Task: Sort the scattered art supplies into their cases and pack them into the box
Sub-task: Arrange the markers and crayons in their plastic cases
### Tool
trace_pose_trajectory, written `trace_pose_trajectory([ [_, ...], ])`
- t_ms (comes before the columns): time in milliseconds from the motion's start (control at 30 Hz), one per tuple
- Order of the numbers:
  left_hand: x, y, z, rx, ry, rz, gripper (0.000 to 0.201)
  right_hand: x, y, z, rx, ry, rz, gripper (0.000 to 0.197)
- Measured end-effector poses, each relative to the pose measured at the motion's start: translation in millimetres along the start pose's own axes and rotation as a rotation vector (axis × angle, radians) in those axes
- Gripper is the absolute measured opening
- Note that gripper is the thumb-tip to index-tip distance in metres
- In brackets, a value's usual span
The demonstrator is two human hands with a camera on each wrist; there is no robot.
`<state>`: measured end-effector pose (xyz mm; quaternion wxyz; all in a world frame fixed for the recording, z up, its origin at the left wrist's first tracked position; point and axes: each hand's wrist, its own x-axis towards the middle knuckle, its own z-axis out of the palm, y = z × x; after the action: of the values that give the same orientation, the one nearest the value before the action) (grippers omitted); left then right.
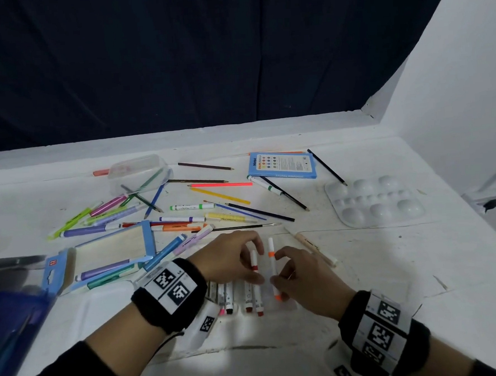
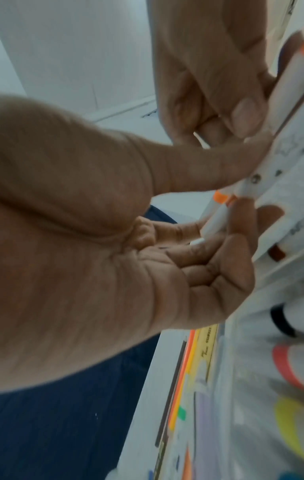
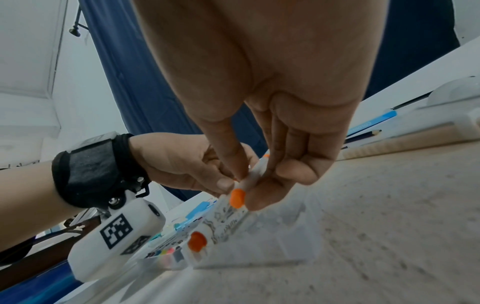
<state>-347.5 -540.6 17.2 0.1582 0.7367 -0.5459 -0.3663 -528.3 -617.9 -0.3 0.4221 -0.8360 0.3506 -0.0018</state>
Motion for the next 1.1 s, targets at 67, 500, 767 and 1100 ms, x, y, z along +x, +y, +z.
trace_pose_trajectory([
  [67, 1, 0, 4, 0.031, 0.059, -0.009, 0.050, 1, -1, 0, 0.012, -0.016, 0.008, 0.040],
  [500, -31, -30, 10, 0.384, 0.077, 0.117, 0.068, 4, -9, 0, -0.024, -0.109, -0.042, 0.044],
  [767, -26, -28, 28, 0.617, 0.120, 0.089, 0.090, 11, -13, -2, -0.329, -0.056, -0.203, 0.042],
  [1100, -16, -27, 26, 0.577, 0.153, 0.081, 0.083, 17, -14, 7, -0.401, -0.042, -0.228, 0.040],
])
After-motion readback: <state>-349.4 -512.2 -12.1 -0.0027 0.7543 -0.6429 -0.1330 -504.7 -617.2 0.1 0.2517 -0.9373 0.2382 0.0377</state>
